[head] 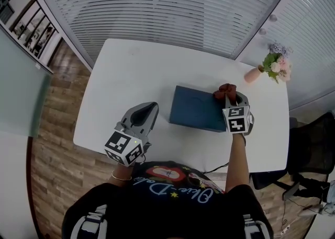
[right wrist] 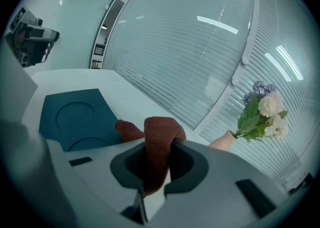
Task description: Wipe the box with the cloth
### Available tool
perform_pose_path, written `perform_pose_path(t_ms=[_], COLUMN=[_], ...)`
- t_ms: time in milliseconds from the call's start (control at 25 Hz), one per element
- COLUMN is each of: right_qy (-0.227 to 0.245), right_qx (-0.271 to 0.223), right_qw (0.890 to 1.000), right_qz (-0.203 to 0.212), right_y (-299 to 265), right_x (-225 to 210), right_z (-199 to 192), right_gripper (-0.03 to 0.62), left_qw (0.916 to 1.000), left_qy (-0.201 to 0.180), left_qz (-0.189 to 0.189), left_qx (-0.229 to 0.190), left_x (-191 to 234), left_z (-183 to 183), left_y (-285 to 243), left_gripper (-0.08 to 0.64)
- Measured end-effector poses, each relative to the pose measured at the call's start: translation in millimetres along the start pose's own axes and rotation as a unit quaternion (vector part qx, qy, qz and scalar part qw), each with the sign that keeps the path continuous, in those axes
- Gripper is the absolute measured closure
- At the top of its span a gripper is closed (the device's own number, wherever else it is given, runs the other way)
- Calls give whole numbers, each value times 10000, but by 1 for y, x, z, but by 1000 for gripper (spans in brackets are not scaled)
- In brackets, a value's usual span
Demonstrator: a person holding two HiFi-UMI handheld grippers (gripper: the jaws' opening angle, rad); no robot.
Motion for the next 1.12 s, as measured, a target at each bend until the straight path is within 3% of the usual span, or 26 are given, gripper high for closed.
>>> perform_pose_path(t_ms=[160, 360, 640, 760, 920, 1120], right_qy=[-19, 115, 310, 376, 640, 1356], right_qx=[-140, -1040, -2524, -2890, -2788, -1891], right_qw=[9990, 9928, 9671, 9550, 9504, 9584], right_qz=[-429, -580, 107, 559, 1226, 1654], right_y=[13, 38, 61, 65, 54, 22], right_x=[-13, -7, 45, 74, 118, 156], right_z=[10, 65, 159, 182, 189, 159], right_gripper=[546, 546, 546, 546, 546, 545], left_qw=[10000, 10000, 9999, 9997, 9995, 9995], left_qy=[10, 24, 35, 60, 77, 85], left_qz=[-1, -7, 124, 207, 280, 302], left_qx=[-4, -6, -52, -79, -92, -74], left_x=[2, 3, 9, 12, 14, 15], left_z=[1, 0, 2, 1, 0, 0], left_y=[2, 2, 5, 9, 14, 16], left_gripper=[555, 555, 555, 555, 555, 555])
Point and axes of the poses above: the fingertips, and each gripper's own axes: y backward along the fingers, x to its left, z out of its top, the point moved 5 cm from there along y, backward along the fingers, and after that the axes turned 8 degrees about y, right-handed, at the moved point
